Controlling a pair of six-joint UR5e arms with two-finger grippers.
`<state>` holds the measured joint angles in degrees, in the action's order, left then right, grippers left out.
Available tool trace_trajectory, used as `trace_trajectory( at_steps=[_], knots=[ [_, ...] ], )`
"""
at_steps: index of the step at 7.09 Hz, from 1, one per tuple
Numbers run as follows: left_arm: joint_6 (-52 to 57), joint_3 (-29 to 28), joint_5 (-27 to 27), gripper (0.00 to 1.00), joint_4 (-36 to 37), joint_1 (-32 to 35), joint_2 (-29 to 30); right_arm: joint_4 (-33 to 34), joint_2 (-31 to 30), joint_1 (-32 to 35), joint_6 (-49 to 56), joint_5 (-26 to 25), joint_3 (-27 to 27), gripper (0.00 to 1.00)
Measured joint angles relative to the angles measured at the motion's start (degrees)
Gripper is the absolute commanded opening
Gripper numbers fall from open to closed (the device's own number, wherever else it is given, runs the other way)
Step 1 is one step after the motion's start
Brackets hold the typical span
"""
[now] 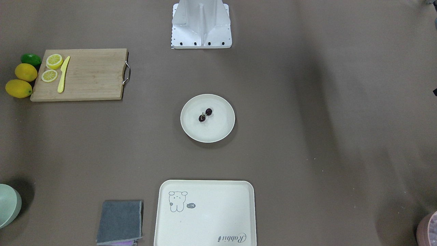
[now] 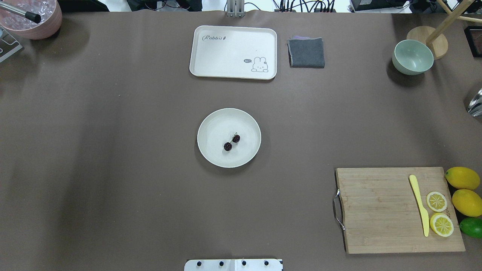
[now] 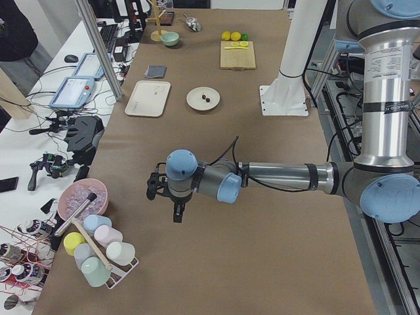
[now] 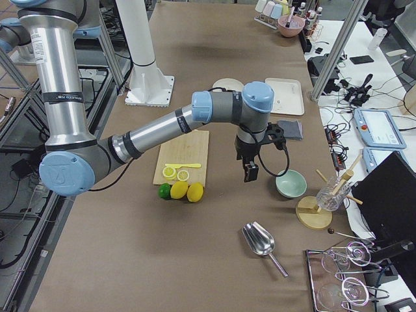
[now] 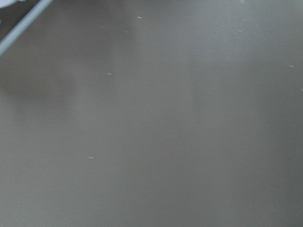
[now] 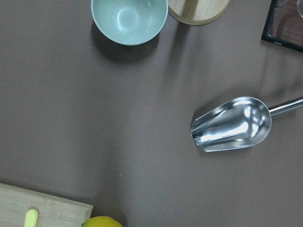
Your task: Place red cherry on plate
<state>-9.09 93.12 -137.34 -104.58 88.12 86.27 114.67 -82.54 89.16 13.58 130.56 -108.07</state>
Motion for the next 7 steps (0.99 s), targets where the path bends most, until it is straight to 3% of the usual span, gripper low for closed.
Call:
trace_trajectory(
  at_steps=[4, 7],
  knots=[
    [6.31, -0.76, 2.14, 0.98, 6.08, 5.68, 0.77, -0.25, -0.9, 0.63, 0.47, 6.57, 5.0, 1.0],
    [6.59, -0.84, 2.52, 0.98, 5.87, 6.25, 0.86, -1.68, -4.83, 5.1, 2.63, 6.63, 4.75, 1.0]
  ],
)
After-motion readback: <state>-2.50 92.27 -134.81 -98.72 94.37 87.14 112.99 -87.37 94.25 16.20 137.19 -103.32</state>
